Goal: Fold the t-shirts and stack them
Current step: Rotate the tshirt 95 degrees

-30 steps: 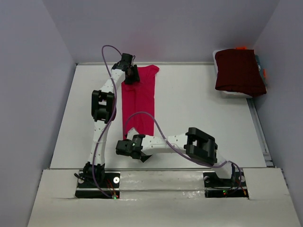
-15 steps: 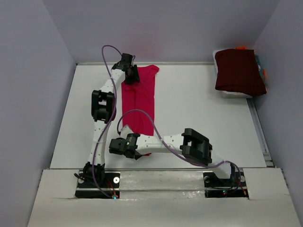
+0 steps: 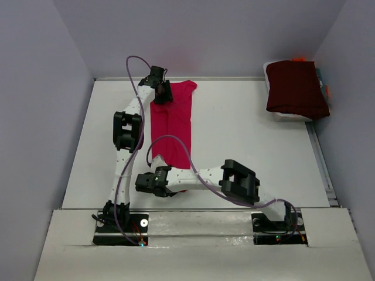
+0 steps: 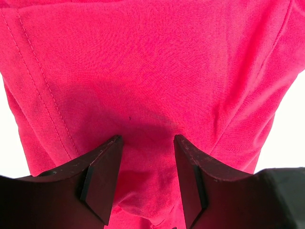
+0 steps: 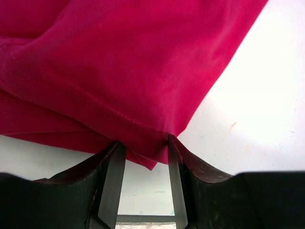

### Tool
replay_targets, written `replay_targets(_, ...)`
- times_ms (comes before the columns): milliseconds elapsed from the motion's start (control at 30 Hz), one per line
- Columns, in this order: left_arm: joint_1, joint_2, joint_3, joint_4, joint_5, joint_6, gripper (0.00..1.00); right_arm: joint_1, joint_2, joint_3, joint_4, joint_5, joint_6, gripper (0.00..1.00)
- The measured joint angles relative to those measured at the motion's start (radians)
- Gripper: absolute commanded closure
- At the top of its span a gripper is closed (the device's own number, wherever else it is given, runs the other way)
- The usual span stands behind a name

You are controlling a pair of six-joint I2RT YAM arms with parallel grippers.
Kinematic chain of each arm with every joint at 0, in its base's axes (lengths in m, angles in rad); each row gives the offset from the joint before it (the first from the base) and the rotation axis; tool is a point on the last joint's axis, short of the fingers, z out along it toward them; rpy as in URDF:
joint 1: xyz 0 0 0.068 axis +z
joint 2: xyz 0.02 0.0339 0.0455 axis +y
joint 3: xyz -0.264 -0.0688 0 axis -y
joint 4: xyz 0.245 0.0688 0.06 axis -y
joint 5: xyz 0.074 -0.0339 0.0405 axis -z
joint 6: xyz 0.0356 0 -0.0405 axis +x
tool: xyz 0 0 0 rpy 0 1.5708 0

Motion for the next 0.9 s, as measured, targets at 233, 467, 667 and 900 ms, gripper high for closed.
replay_targets(233,0.0,0.0,0.0,0.0,0.001,0.002,0.39,0.0,0.0,-0.002,-0.048,0.038,0.066,0.71)
replay_targets(467,0.0,0.0,0.0,0.0,0.002,0.005,0.39,0.0,0.0,-0.013,-0.083,0.054,0.116,0.82)
replay_targets(667,0.0,0.0,0.002,-0.001,0.002,0.006,0.39,0.0,-0.024,-0.061,-0.096,0.055,0.157,0.82)
replay_targets(900,0.0,0.0,0.004,-0.003,0.002,0.006,0.39,0.004,-0.093,-0.137,-0.111,0.054,0.213,0.83)
